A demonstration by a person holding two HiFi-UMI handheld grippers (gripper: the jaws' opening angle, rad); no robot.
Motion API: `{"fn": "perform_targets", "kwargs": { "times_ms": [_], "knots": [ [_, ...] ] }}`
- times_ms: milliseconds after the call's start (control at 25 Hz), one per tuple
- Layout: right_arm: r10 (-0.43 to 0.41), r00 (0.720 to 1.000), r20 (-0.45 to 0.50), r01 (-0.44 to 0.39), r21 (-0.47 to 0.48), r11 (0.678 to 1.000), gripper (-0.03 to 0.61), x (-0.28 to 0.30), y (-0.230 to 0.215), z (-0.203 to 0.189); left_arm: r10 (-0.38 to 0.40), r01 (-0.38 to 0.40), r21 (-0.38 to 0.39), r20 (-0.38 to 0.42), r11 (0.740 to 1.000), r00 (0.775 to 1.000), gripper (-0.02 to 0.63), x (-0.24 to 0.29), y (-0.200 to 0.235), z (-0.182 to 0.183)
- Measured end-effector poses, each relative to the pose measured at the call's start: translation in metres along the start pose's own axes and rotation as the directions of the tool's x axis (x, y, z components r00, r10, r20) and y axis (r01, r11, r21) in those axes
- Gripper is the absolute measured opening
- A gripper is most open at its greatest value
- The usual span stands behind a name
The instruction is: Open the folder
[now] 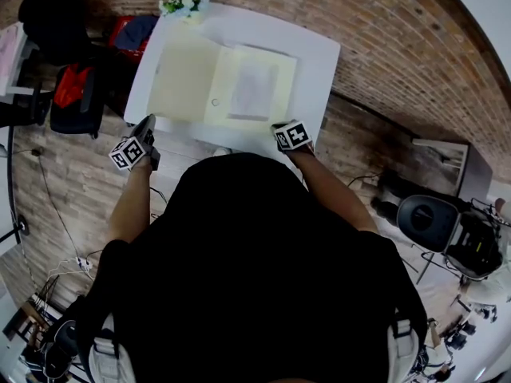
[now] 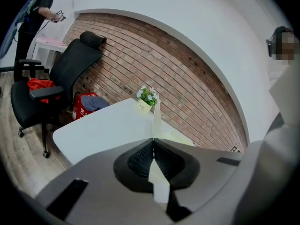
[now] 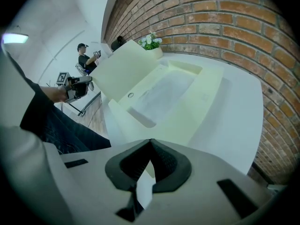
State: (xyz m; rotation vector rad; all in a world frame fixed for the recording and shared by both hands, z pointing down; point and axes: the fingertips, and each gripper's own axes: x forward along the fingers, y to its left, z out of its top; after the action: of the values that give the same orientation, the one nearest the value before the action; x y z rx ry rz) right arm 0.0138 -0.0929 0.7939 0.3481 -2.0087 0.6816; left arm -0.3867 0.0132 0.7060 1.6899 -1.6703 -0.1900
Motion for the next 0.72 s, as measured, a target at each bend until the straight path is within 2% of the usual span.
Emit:
{"fn": "perform_targets", "kwargs": {
  "times_ms": [440, 720],
  "knots": [
    [-0.027, 0.999, 0.038, 0.024, 0.066, 0.997, 0.023, 0.002, -0.001, 0.0, 0.055, -0.058, -0.034, -0.077, 0.998, 0.995, 0.014, 0.009, 0.041, -0.014],
    [-0.043, 0.998, 0.04, 0.038, 0.104, 0.994, 0.023, 0.003, -0.005, 0.0, 0.101, -0.109, -0.037, -0.159, 0.993, 0.982, 0.015, 0.021, 0.067, -0.026]
  ]
}}
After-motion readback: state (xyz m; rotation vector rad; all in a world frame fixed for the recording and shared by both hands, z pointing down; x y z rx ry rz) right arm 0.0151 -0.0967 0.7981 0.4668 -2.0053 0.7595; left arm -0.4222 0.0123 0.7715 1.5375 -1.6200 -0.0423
